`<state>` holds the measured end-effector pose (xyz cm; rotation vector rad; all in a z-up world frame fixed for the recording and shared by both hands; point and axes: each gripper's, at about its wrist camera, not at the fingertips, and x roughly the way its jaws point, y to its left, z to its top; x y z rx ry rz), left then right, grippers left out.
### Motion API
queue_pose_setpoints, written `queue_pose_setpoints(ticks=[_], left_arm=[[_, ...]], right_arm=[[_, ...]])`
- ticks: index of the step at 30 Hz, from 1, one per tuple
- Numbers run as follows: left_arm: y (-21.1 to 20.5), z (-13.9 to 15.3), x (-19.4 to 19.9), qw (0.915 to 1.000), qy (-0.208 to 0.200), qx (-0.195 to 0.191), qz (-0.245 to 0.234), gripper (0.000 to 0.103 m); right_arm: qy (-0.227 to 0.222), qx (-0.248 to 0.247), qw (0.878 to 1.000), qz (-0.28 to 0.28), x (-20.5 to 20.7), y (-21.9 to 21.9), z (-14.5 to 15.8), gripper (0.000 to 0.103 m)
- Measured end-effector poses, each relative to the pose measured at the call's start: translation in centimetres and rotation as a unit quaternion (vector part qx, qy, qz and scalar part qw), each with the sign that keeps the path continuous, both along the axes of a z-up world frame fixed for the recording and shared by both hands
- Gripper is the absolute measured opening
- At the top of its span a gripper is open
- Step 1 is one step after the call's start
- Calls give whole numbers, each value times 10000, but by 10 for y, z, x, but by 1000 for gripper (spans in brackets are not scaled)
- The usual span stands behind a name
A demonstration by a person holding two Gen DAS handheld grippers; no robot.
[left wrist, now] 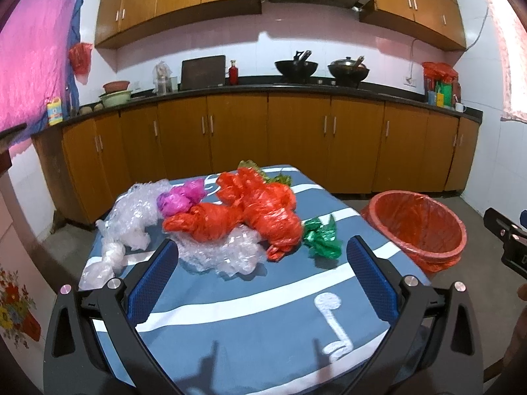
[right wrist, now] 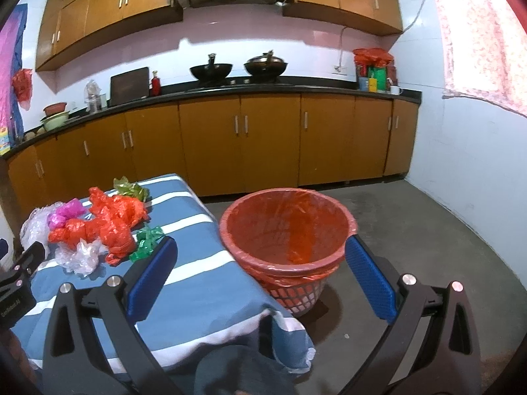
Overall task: Collect trash
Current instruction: 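Move the right tool to the green bag and close on it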
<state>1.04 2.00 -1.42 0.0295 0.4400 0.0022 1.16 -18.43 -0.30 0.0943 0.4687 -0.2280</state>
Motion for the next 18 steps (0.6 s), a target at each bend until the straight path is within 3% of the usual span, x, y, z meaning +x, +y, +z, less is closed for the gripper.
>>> queue_pose_setpoints(ticks=[6,13,18], left_arm=[[35,-10,9,9989,110,147,437,101],[105,-25,27,9883,300,508,1403,101],[146,-32,38,9824,487,463,1743,101]], right_arm=[[255,76,9980,575,31,26,-10,99],[698,5,9899,1230,85,71,-26,85],[1120,93,9837,1404,126,91,-48,82]])
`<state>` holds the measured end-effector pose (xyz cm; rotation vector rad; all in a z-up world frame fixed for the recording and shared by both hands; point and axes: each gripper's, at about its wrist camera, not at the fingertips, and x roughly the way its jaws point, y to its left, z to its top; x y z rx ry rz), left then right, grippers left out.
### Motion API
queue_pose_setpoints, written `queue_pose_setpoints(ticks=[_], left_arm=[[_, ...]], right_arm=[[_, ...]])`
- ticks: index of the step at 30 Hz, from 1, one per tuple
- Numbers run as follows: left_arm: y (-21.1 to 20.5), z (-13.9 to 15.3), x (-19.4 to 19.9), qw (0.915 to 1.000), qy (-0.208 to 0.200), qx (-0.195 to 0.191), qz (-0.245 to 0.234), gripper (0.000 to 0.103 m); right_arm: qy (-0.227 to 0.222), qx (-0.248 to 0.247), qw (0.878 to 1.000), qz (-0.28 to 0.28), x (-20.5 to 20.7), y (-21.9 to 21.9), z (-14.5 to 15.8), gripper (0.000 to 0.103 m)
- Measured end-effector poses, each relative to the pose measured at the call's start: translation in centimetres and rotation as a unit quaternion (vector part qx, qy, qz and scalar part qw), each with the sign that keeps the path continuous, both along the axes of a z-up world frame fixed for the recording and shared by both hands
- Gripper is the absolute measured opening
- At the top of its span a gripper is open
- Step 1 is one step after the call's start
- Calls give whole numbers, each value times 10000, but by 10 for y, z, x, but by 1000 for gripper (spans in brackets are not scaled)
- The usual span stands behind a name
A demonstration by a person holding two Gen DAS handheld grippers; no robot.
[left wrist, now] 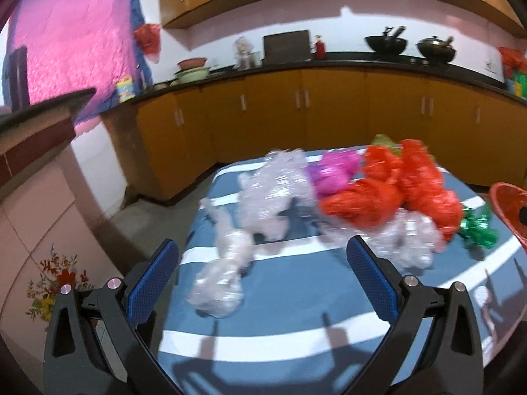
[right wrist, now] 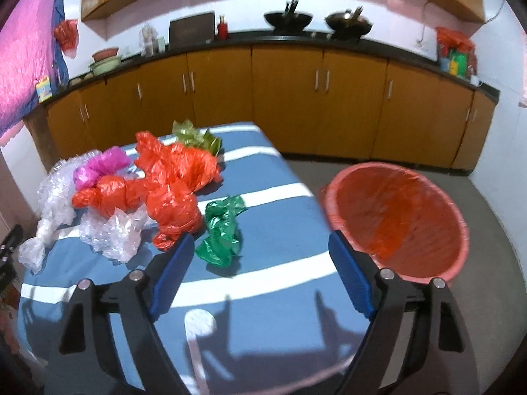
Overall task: Collect trash
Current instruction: 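Move the right tool to the green bag and close on it, then grasp the clear plastic bag with the left tool while the right tool lifts the green bag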
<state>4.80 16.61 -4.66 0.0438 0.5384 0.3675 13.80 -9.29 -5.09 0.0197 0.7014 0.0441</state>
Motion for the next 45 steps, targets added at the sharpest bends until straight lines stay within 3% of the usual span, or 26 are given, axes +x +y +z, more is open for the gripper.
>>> queue_pose_setpoints(ticks=[8,16,18,23,25,36,45], left_arm=[[42,-17,17,9991,307,-153,235,101],[58,-30,34,9981,569,-230,49,101],[61,-34,39,9976,636,-275,-39,101],[67,-42,46,9959,774,-434,-160,101],[70,-45,48,9950,811,-544,-193,100],[81,-56,50,9901,1018,-946,-183,85],[94,-67,60,9827,1336,-1285,-39,58]], right_arm=[[571,-207,9981,90,52,21,-38,76],[1057,-81,9943,92,86,22,-67,65],[1085,-18,9940,126,90,23,-69,60],[1144,40,9933,165,97,24,-74,31],[1130,57,9934,203,99,24,-74,26],[986,73,9946,311,92,25,-73,19],[992,90,9946,307,90,22,-73,19]])
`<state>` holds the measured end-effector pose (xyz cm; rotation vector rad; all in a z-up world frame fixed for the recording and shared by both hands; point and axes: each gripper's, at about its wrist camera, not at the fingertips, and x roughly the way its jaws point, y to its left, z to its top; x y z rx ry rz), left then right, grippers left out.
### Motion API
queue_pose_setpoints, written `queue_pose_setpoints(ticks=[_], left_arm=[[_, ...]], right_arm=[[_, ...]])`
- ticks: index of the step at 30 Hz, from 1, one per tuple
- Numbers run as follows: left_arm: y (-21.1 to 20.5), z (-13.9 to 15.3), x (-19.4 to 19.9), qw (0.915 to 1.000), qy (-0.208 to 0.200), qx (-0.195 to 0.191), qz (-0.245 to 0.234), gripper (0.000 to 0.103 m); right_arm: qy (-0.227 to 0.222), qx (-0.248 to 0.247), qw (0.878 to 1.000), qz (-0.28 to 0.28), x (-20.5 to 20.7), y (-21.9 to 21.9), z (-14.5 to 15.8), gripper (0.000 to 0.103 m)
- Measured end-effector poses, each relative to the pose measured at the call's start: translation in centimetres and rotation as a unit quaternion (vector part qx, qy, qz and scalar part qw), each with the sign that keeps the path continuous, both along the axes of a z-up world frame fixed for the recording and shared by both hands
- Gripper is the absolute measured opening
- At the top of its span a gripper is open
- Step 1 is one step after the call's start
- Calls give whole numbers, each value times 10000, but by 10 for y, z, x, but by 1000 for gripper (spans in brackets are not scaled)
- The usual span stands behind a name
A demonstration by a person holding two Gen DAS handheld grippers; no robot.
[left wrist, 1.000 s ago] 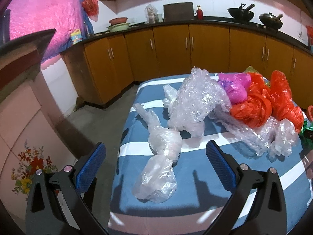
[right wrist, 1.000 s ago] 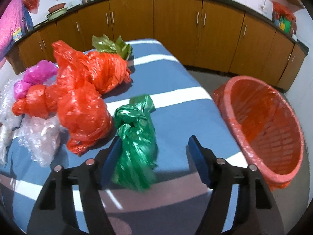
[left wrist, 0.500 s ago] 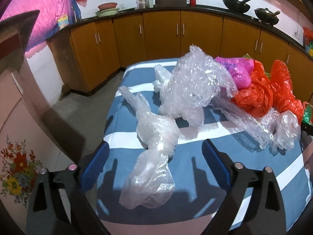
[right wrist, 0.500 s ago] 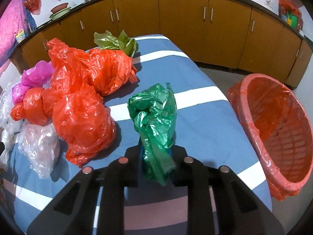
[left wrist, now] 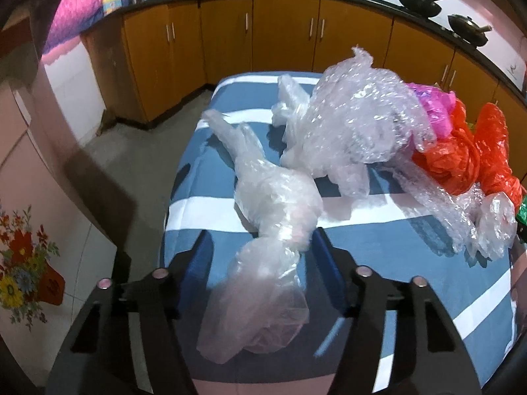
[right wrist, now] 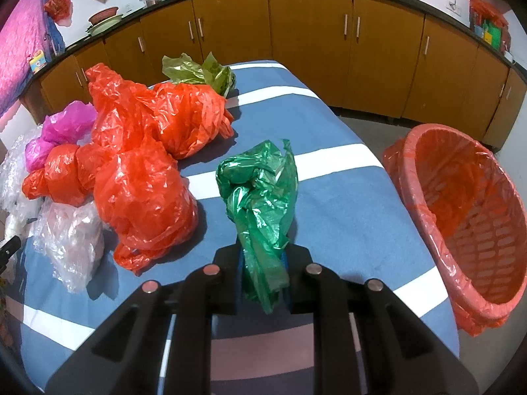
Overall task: Collect trash
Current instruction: 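Grasp the clear plastic bag with the left tool while the right tool lifts the green bag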
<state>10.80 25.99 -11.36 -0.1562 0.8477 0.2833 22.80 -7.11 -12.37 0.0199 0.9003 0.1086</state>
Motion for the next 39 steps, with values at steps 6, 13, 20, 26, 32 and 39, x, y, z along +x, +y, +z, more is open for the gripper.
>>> queue_pose_setpoints(ticks=[6,13,20,26,32,39], left_arm=[[0,1,1,9998,44,-177,-72,29],[-12,15,-4,9997,-175,8,-162,23],[-17,38,-15,9989,-448,85,-121,23],[-27,66,-21,9965,-752,165,-326,23],[-69,96,-16,9901,-1071,171,-896,23],[-155,118,7,9706,-1326,28,-2008,23]], right_arm=[[-48,68,10000,-1,-2,-3,4,17],[-128,141,9998,-9,-6,-8,11,15],[-297,223,9993,-54,-12,-16,27,15],[-536,292,9981,-69,-19,-27,45,15],[-790,345,9961,-205,-27,-50,63,15],[-944,281,9926,-715,-33,-104,73,15]])
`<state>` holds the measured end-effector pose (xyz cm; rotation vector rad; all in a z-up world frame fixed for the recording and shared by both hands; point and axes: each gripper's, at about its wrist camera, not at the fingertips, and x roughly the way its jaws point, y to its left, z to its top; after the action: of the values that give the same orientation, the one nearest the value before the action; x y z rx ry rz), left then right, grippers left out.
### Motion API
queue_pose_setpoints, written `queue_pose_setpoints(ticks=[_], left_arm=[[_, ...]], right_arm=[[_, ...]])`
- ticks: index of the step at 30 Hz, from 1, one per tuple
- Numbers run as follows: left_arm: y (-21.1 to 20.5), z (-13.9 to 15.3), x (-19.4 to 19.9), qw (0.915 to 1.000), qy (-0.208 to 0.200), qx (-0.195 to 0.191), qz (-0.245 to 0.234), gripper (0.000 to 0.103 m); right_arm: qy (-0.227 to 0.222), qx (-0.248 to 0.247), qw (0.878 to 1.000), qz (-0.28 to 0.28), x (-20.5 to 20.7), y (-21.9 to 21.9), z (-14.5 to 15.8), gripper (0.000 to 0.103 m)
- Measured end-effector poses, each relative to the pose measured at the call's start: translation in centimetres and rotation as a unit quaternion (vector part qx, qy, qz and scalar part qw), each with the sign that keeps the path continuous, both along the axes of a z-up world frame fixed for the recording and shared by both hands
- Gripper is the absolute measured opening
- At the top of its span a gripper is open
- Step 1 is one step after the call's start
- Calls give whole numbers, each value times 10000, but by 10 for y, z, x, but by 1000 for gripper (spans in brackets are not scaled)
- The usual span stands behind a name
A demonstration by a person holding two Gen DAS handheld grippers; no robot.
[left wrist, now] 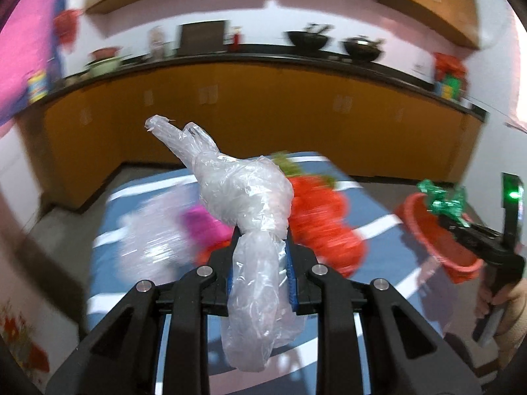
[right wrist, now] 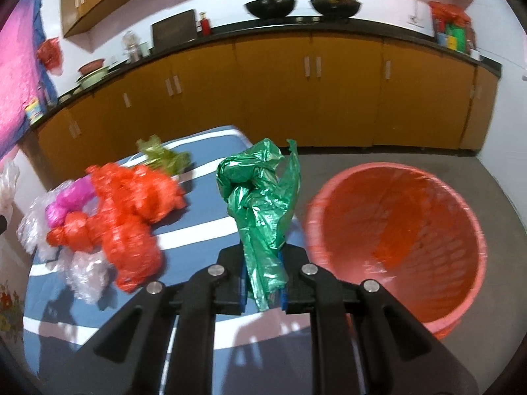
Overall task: Collect trash
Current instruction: 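Grasp the clear plastic bag with the left tool while the right tool lifts the green bag, then carry both bags over the red wastebasket and open both tools to drop them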
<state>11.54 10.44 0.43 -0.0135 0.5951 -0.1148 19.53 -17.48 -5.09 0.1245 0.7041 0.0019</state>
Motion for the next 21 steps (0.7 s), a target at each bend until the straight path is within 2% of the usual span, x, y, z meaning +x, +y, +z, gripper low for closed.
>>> queue_pose_setpoints(ticks=[3,6,11,15,21], left_arm=[[-46,1,17,9982,27,-96,-583,23],[-97,-1,32,9930,55,-156,-1172,23],[-176,-14,58,9781,200,-146,-2069,23],[-229,-29,76,9647,398,-189,-2595,23],[-275,-45,89,9522,524,-121,-3008,23]], right_arm=[[-3,-25,9995,-313,-4,-29,1,15],[-6,-32,9981,-621,-10,-61,1,15],[59,-34,9944,-1053,-17,-108,-3,15],[107,-2,9909,-1343,-21,-141,-10,15],[158,53,9878,-1551,-16,-171,-21,15]])
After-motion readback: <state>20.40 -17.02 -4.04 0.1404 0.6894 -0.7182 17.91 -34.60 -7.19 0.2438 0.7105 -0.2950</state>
